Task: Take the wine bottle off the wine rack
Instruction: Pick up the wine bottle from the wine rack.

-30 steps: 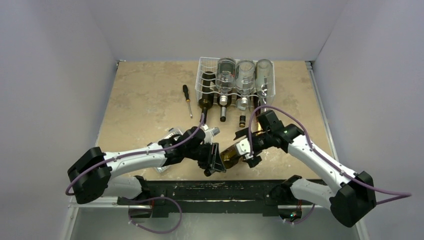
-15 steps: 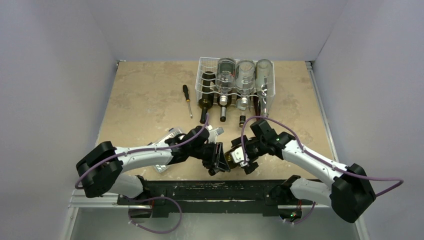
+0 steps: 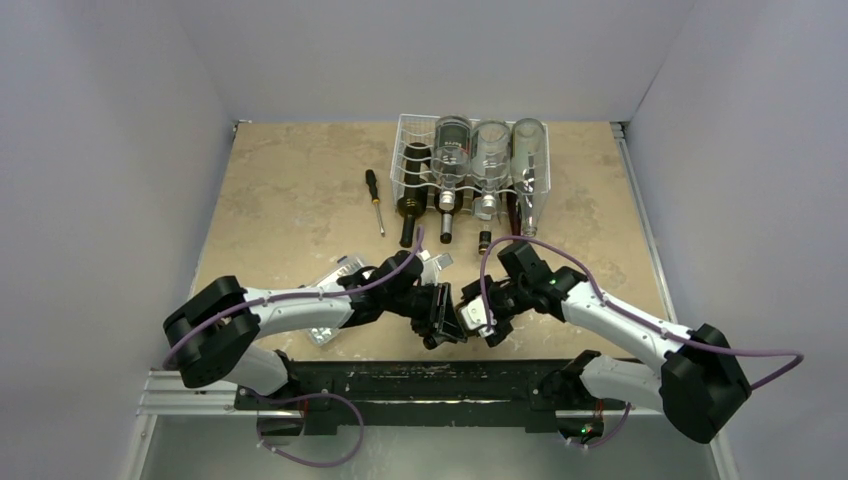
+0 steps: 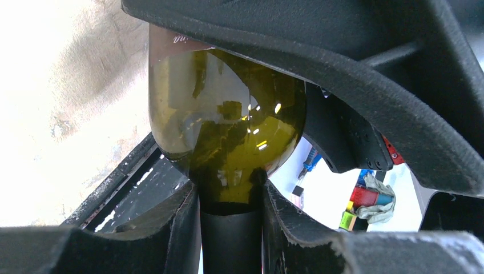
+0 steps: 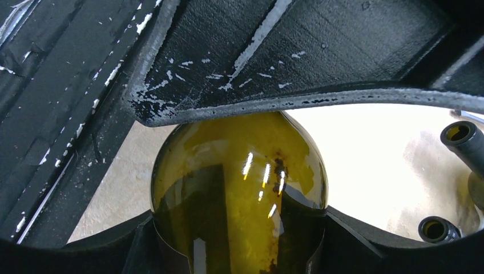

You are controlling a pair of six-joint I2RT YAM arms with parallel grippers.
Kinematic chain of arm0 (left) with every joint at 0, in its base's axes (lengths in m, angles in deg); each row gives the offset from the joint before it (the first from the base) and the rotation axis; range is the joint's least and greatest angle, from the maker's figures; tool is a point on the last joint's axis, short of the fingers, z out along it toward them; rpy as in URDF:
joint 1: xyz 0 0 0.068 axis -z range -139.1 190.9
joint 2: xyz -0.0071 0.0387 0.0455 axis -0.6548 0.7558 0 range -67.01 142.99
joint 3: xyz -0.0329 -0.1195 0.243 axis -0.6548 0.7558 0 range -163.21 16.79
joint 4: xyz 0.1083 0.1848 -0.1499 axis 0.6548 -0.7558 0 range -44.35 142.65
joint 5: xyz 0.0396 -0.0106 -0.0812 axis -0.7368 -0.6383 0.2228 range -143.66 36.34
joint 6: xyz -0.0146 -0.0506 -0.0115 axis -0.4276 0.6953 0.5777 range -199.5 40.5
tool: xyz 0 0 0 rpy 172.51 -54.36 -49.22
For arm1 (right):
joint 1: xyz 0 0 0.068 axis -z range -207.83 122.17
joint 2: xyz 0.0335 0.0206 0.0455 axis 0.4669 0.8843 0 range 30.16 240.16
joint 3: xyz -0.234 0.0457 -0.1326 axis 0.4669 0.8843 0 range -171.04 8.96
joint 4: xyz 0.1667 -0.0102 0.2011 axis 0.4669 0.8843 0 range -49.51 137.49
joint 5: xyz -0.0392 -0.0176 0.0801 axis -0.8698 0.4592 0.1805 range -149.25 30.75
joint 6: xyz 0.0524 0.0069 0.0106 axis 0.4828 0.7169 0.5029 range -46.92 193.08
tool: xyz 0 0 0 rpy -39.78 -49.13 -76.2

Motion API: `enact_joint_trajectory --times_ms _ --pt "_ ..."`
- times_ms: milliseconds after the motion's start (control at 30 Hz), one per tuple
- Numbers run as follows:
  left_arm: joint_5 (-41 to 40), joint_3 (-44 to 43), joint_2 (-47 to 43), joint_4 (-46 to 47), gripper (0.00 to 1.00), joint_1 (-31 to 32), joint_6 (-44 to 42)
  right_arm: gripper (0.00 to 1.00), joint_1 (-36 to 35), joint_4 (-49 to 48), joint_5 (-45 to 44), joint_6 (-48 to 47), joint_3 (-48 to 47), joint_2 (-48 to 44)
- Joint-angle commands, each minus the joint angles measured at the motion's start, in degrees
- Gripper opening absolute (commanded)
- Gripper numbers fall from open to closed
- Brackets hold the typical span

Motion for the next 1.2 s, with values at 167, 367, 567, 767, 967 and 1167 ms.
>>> enact_joint_trajectory --times_ms 167,367,567,767,967,1167 --pt "2.23 -0.43 -2.43 11.08 0.37 0.41 0.63 0.06 -0.21 1.00 1.72 0.48 -2.12 0.85" --pt "1.76 0.29 -3.46 10.31 0.63 0.36 0.44 0.01 -0.12 1.67 2.60 1.04 -2.80 0.66" --pt "0.52 -0.31 -3.93 6.21 0.73 0.36 -2.08 0.00 1.65 2.63 5.37 2.49 -4.08 0.06" --pt "-2.81 0.91 -8.55 4.26 0.78 0.46 -4.95 0.00 4.07 3.70 8.32 2.64 -4.50 -1.51" --pt "-8.23 3.01 -14.89 3.22 0.82 0.53 -8.85 0.00 5.35 4.54 10.44 3.11 -5.35 -1.59" --pt "-15.32 6.23 -20.85 3.16 0.85 1.00 -12.58 0.00 7.19 5.02 12.54 4.33 -6.09 -2.23"
